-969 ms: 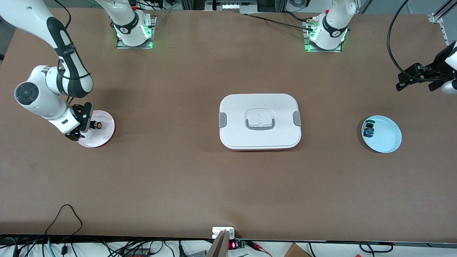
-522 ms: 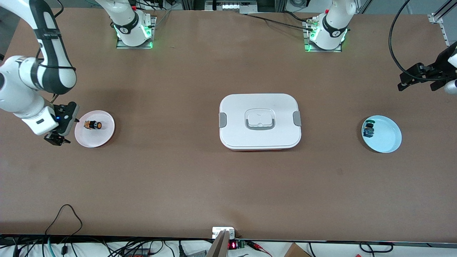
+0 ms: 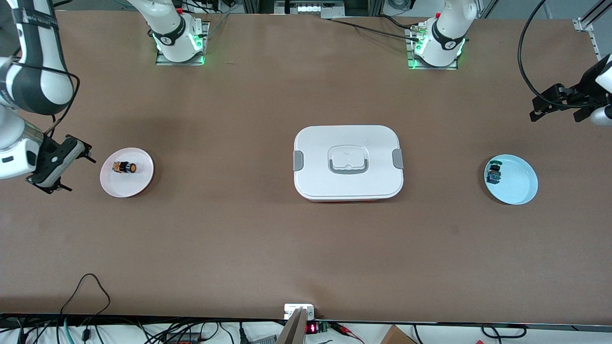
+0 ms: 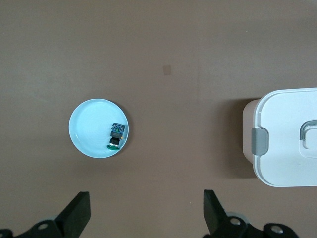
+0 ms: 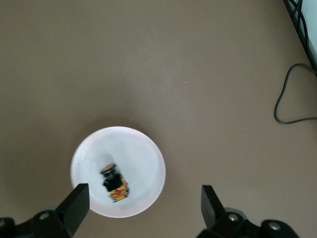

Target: Transfer orange switch to right arm and place

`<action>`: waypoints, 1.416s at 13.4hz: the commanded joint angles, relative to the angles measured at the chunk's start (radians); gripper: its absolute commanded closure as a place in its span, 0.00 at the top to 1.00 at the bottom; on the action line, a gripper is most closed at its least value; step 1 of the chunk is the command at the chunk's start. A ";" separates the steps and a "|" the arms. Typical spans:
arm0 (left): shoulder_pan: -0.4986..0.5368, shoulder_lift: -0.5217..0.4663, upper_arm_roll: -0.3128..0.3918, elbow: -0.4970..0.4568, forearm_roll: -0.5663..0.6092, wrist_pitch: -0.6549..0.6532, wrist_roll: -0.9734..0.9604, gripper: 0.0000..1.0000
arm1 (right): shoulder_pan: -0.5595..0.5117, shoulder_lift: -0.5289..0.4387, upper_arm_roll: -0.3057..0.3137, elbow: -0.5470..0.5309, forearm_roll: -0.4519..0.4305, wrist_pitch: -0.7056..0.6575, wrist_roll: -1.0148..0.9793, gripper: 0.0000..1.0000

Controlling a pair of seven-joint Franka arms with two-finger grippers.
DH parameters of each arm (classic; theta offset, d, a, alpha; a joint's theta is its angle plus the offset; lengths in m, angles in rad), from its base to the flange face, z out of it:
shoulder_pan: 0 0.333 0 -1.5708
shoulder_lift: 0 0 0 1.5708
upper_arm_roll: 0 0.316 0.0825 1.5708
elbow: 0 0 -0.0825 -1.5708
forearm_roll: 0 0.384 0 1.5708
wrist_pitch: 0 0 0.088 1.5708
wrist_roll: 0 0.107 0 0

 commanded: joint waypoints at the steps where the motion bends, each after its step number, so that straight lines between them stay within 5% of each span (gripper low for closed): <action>1: 0.002 0.013 -0.004 0.030 0.007 -0.012 -0.013 1.00 | 0.022 -0.004 -0.002 0.116 0.003 -0.177 0.243 1.00; 9: 0.004 0.013 -0.004 0.030 0.007 -0.019 -0.013 1.00 | 0.124 -0.019 -0.002 0.313 0.012 -0.590 0.984 1.00; 12: 0.004 0.013 -0.004 0.030 0.007 -0.021 -0.013 1.00 | 0.169 -0.013 -0.021 0.394 0.001 -0.715 1.084 1.00; 19: -0.001 0.013 -0.006 0.030 0.007 -0.021 -0.014 1.00 | 0.166 -0.005 -0.088 0.416 -0.043 -0.630 1.261 1.00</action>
